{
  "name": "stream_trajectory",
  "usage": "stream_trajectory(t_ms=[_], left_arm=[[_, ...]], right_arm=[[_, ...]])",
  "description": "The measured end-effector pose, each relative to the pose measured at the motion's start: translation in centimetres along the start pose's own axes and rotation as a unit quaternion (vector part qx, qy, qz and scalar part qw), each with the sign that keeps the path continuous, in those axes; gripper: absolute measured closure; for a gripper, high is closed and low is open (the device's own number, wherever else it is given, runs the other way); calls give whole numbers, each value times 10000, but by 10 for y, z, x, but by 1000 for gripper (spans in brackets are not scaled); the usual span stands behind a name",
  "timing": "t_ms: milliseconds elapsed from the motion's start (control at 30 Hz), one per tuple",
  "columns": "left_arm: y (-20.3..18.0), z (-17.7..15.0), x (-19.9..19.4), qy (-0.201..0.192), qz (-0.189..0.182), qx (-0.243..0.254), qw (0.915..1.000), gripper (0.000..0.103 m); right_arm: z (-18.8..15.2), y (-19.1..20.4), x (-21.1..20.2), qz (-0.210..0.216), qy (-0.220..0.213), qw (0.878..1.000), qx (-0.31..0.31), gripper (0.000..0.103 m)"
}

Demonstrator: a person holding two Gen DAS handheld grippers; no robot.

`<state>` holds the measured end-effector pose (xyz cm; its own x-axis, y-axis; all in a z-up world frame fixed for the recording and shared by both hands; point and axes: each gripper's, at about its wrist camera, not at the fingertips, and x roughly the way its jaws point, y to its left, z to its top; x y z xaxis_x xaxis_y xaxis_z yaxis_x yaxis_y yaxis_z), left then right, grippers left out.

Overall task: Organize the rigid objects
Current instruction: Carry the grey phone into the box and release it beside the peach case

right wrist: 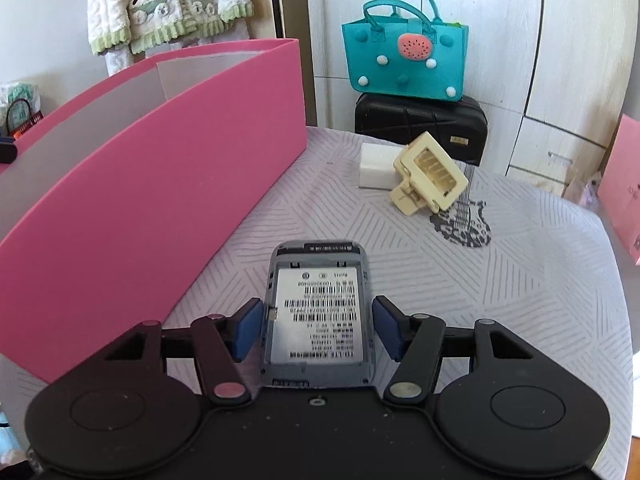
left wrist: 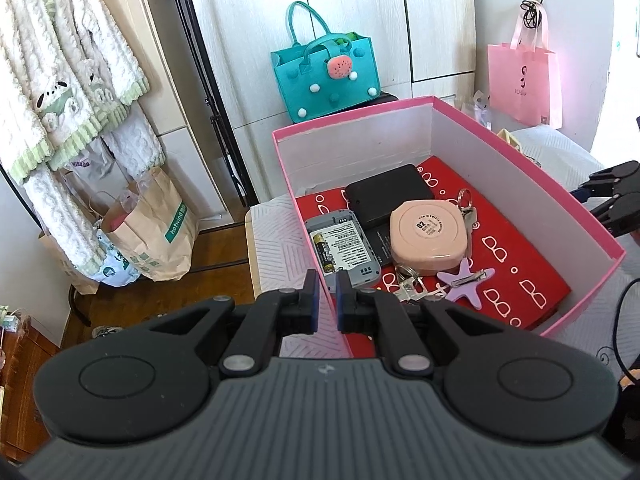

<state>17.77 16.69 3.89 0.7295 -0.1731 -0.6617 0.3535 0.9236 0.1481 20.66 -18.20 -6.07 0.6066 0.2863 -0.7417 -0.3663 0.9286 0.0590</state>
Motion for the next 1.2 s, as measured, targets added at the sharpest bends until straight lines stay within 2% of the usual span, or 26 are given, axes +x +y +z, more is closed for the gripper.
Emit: stream_trajectory(t_ms=[100, 333, 600, 967, 1067, 1200], left_arm=[[1, 0, 0, 11, -33, -39, 10000, 96], [7, 2, 3, 124, -140, -120, 9998, 95], [9, 2, 10, 208, -206, -267, 9992, 95], [11, 3, 10, 193, -215, -317, 9991, 95], [11, 2, 10, 188, -218, -324, 9991, 95], [11, 3, 10, 189, -230, -331, 9990, 95]], right_arm=[[4, 1, 7, -65, -71, 10000, -21, 35], [3, 3, 5, -155, -204, 9996, 98, 38], [1, 4, -22, -267, -514, 9983, 99, 38], [20, 20, -63, -180, -1165, 9930, -70, 38], [34, 27, -80, -20, -1446, 9894, -93, 38], [51, 43, -107, 827, -1789, 9803, -158, 38]])
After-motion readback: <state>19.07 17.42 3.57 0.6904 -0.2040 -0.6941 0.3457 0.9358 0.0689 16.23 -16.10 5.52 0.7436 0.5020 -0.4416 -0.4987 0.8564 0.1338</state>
